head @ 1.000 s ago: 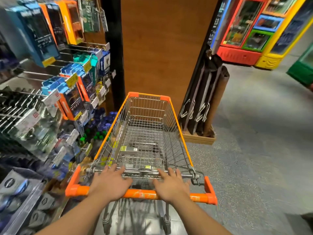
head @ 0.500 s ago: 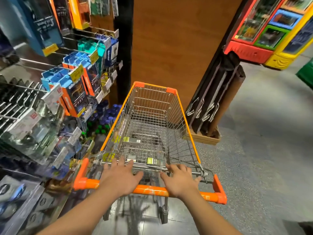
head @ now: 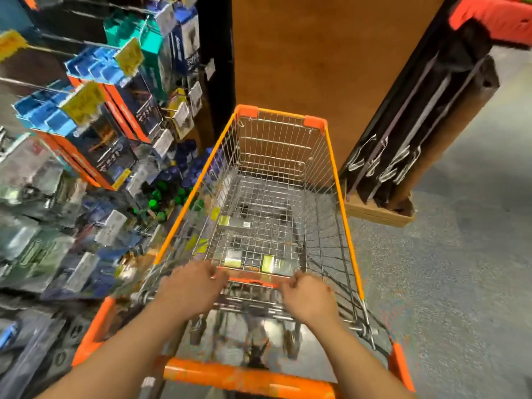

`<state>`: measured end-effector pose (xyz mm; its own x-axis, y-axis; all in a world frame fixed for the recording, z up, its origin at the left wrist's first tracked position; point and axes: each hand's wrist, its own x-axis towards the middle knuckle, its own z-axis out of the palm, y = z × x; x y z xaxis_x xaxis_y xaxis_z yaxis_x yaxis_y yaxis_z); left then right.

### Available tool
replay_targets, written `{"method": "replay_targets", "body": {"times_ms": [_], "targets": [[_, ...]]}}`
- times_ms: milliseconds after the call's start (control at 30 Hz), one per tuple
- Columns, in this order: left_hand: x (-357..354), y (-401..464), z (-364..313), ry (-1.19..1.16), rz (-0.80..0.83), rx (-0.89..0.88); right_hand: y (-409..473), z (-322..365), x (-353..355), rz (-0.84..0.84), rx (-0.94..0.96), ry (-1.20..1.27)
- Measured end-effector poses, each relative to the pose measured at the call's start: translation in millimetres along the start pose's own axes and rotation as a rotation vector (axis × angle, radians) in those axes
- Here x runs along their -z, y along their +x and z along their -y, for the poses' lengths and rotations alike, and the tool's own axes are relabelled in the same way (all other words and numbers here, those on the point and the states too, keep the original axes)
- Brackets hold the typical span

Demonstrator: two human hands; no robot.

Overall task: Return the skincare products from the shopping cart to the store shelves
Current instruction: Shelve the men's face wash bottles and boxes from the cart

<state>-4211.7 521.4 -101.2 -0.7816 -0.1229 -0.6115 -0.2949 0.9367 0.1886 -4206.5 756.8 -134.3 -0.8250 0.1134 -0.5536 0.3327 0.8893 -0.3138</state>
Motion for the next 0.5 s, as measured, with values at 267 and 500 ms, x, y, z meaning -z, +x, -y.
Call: {"method": "replay_targets", "body": {"times_ms": [267, 500], "targets": [[15, 58, -40, -0.094, 0.063, 0.154, 103, 18, 7, 0.286, 0.076, 0.199], [23, 112, -44, -0.204, 0.095, 0.204, 180, 34, -43, 0.316, 0.002, 0.373]]}}
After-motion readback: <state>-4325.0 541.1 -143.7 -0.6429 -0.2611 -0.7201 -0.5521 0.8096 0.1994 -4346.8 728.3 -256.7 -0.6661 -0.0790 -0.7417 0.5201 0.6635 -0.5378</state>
